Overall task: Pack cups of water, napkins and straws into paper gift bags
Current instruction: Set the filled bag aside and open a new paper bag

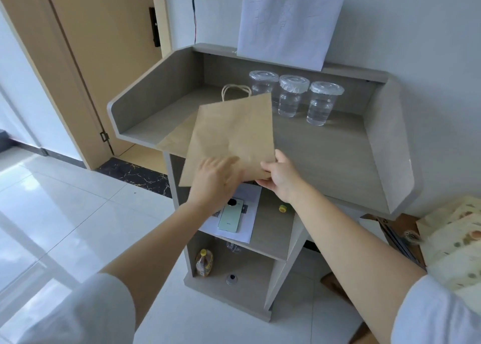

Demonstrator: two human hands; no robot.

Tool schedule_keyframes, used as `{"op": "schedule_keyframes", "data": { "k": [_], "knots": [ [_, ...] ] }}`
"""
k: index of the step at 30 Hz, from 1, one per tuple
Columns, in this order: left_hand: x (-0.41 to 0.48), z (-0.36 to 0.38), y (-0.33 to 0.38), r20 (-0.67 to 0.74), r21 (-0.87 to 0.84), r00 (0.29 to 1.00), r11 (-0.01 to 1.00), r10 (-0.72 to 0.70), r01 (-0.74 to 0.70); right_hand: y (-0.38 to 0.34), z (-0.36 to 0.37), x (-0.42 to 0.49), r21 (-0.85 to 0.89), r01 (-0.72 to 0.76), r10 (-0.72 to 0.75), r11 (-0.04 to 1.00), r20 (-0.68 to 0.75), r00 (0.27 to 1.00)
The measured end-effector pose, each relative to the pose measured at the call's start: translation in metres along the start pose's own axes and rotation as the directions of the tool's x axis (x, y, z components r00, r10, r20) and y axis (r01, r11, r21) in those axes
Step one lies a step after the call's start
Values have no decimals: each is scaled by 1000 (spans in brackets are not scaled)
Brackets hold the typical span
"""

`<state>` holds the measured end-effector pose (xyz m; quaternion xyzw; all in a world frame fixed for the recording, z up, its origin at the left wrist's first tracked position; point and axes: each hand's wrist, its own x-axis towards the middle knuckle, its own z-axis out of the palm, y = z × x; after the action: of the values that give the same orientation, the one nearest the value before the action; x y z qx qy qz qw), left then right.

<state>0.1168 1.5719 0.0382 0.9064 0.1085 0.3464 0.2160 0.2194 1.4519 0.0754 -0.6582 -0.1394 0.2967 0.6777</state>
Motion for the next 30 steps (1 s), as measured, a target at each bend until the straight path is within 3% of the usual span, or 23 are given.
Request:
{"op": "schedule_keyframes", "data": {
  "k": [3, 5, 6, 7, 9, 11, 13, 15, 16, 18, 20, 21, 23, 26, 28, 30],
  "knots": [
    [11, -11, -6, -17, -48, 902, 901, -432, 431, 3, -35, -19, -83, 89, -86, 993, 34, 996],
    [19, -19, -3, 44, -281, 772, 733, -635, 619, 3, -60, -36, -119, 124, -113, 985, 88, 990],
    [23, -22, 1, 116, -439, 708, 603, -697, 666, 2, -72, -47, -137, 129, -114, 982, 110, 987],
    [26, -25, 9, 200, -586, 658, 450, -726, 674, 3, -85, -56, -158, 127, -108, 979, 125, 986],
    [26, -28, 28, 349, -756, 648, 205, -677, 622, 4, -114, -78, -158, 107, -85, 982, 141, 986],
    [20, -27, 49, 426, -800, 696, 120, -578, 589, 7, -140, -104, -202, 65, -43, 977, 110, 993],
    [8, -18, 74, 485, -801, 738, 100, -469, 590, 12, -160, -133, -490, 24, -34, 872, -12, 999],
    [-13, -7, 108, 529, -783, 752, 116, -393, 611, 22, -175, -159, -797, -24, -215, 604, -192, 958],
    [-27, -2, 127, 548, -771, 752, 129, -367, 624, 26, -178, -173, -823, -12, -325, 568, -238, 915],
    [-55, 15, 161, 565, -736, 748, 197, -347, 648, 28, -179, -198, -710, 37, -369, 703, -320, 873],
    [-86, 32, 188, 561, -689, 760, 325, -327, 648, 25, -179, -220, -378, 19, -174, 925, -382, 907],
    [-100, 38, 201, 562, -669, 768, 377, -309, 641, 24, -180, -231, -159, -25, -38, 987, -378, 925],
    [-128, 46, 225, 570, -654, 777, 426, -266, 625, 22, -184, -254, 156, -103, 149, 982, -321, 935],
    [-161, 53, 256, 601, -679, 784, 416, -158, 605, 35, -201, -280, 319, -92, 192, 943, -296, 936],
    [-178, 50, 275, 708, -659, 706, 357, -4, 663, 49, -211, -297, 337, -49, 152, 940, -288, 945],
    [-188, 48, 285, 808, -590, 551, 282, 209, 757, 65, -221, -314, 265, -47, 121, 963, -269, 956]
  ]
}}
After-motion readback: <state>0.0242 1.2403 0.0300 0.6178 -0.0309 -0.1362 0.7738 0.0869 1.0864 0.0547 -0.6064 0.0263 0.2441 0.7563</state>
